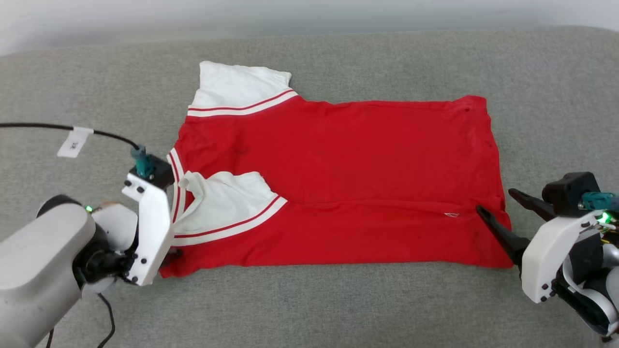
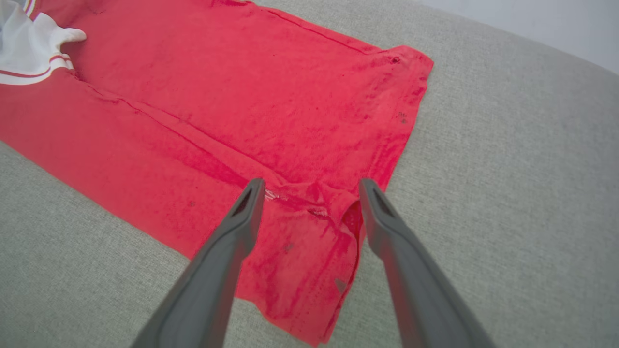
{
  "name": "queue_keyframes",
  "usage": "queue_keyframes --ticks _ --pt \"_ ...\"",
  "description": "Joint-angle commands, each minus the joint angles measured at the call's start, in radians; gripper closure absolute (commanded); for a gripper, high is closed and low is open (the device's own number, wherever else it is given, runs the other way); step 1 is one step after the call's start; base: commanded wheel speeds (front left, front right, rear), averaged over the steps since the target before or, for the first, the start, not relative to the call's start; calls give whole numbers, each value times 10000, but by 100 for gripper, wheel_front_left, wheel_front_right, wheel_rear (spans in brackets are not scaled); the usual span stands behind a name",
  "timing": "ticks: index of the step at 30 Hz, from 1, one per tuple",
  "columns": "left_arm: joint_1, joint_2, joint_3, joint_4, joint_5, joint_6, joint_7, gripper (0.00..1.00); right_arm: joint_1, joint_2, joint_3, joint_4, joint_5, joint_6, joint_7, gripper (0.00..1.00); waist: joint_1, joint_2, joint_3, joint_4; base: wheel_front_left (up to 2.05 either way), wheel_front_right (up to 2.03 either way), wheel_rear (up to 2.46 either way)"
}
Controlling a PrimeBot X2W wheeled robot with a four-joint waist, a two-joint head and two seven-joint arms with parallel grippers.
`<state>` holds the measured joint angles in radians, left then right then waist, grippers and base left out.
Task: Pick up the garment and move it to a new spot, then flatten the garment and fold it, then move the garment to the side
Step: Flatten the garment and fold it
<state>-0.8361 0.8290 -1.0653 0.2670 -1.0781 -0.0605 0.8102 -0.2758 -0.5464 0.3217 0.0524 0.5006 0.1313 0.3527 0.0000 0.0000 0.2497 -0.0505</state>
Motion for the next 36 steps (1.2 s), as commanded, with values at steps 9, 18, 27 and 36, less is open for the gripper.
queue_keyframes --ticks 9,18,27,36 --pt "1051 -289 -427 916 -440 -87 166 0 -567 10 302 283 128 -11 -37 0 0 0 278 -294 0 0 0" --pt "626 -258 -267 909 -496 -447 -108 100 -1655 -883 533 -18 347 -11 519 0 0 0 5 -198 0 0 0" --pt "60 184 -136 10 -317 -609 -374 100 -3090 -2681 1682 -701 1736 -11 3242 0 0 0 -179 1 0 0 0" --pt "-130 87 -175 -715 -96 -620 -585 100 -3288 -3055 2759 -32 3309 -10 5858 0 0 0 242 287 0 0 0"
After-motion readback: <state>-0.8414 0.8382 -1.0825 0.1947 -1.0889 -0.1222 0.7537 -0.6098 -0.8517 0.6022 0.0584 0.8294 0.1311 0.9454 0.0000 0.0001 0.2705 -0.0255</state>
